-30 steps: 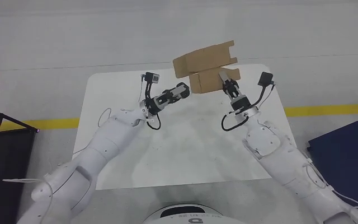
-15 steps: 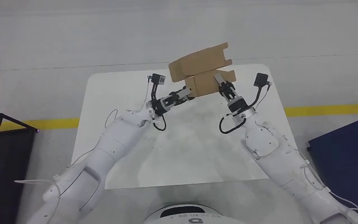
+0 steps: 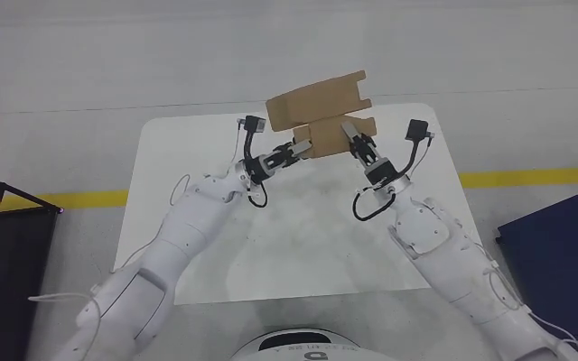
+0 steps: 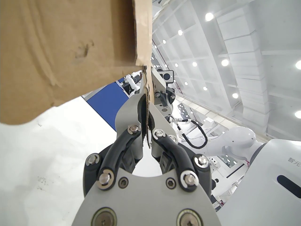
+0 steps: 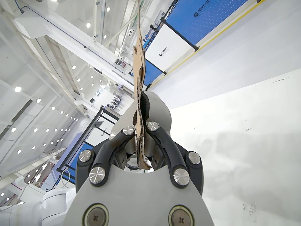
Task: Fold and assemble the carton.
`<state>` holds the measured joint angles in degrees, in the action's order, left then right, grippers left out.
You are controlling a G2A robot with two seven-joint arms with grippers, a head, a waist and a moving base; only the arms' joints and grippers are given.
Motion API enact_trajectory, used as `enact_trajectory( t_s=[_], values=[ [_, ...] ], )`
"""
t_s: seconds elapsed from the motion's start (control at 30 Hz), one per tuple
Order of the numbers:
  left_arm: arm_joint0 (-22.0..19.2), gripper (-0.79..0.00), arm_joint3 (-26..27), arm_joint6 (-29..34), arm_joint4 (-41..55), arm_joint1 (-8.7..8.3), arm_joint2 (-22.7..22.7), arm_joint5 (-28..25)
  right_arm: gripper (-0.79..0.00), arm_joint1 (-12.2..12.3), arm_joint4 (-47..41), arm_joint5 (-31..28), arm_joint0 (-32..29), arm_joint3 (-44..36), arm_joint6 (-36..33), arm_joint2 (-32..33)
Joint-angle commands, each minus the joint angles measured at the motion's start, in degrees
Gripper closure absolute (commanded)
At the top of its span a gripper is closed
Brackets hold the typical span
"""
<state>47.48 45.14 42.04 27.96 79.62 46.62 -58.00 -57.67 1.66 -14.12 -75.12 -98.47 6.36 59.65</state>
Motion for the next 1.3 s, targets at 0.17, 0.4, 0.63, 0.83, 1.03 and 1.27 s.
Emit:
enact_trajectory(
  t_s=[0.17, 0.4, 0.63, 0.83, 1.03, 1.27],
  values=[
    [1.1, 0.0, 3.1, -7.2, -17.0, -0.77, 6.2, 0.0, -0.785, -0.5, -1.8, -0.9, -0.6, 0.2, -0.6, 2.2],
    [2.9, 0.0, 7.8, -31.3, -64.6, -2.69, 11.3, 0.1, -0.785, -0.3, -4.5, -2.0, -4.7, -1.6, 4.3, 9.3],
    [5.0, 0.0, 10.2, -49.7, -94.8, -2.81, 8.6, 9.3, -0.785, -0.3, -0.9, 0.5, -6.4, -7.2, 1.3, 12.1],
    [5.0, 0.0, 10.3, -56.5, -100.7, -2.6, 6.5, 9.5, -0.785, -1.4, 0.6, 4.7, -0.5, -6.9, -2.8, 8.7],
    [5.9, 0.0, 10.9, -59.7, -97.5, -2.69, 7.1, 6.5, -0.785, -3.0, 1.5, 8.4, 4.1, -3.6, -3.7, 4.2],
    [4.5, 0.0, 6.5, -57.3, -82.0, -1.7, 7.6, 0.1, -0.785, -3.7, 0.5, 8.8, 4.4, -3.8, -9.0, 2.8]
  ],
)
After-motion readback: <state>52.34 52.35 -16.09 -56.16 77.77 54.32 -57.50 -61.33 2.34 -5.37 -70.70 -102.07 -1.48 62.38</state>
